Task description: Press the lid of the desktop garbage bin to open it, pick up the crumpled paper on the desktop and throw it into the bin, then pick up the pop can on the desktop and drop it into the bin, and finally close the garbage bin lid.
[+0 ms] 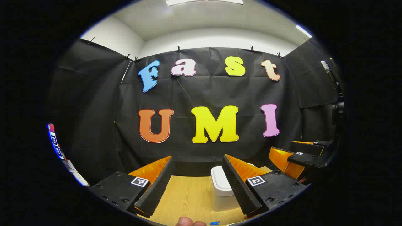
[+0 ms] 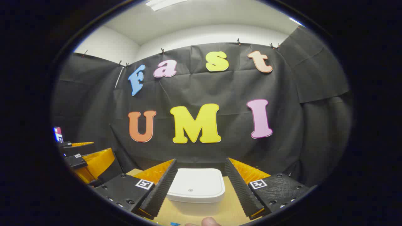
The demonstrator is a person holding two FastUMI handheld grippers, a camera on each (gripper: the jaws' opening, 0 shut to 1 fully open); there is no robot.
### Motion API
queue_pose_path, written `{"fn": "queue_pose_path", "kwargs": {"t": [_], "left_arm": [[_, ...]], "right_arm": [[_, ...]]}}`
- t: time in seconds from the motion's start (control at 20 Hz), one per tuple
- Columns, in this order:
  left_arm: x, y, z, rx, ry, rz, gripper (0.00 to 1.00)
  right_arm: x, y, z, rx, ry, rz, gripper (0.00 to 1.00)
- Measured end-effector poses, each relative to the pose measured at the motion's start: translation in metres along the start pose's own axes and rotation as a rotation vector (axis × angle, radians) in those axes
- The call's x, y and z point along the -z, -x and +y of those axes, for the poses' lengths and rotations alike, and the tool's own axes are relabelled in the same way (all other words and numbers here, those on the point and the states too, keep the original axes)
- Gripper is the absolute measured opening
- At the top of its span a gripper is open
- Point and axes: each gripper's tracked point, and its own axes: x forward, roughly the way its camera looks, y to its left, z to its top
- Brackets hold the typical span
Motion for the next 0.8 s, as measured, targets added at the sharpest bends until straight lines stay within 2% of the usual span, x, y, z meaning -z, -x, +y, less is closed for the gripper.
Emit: {"fn": "queue_pose_path", "kwargs": {"t": [0.45,0.8], "left_arm": [[-0.001,0.000,0.014,-0.042,-0.012,0.000,0.98],[0.005,-0.004,0.012,-0.047,-0.007,0.020,0.98]], "right_arm": [[0.007,-0.009,0.019,-0.058,0.022,0.021,0.95],[0.014,-0.017,0.011,-0.055,0.020,0.042,0.94]]}}
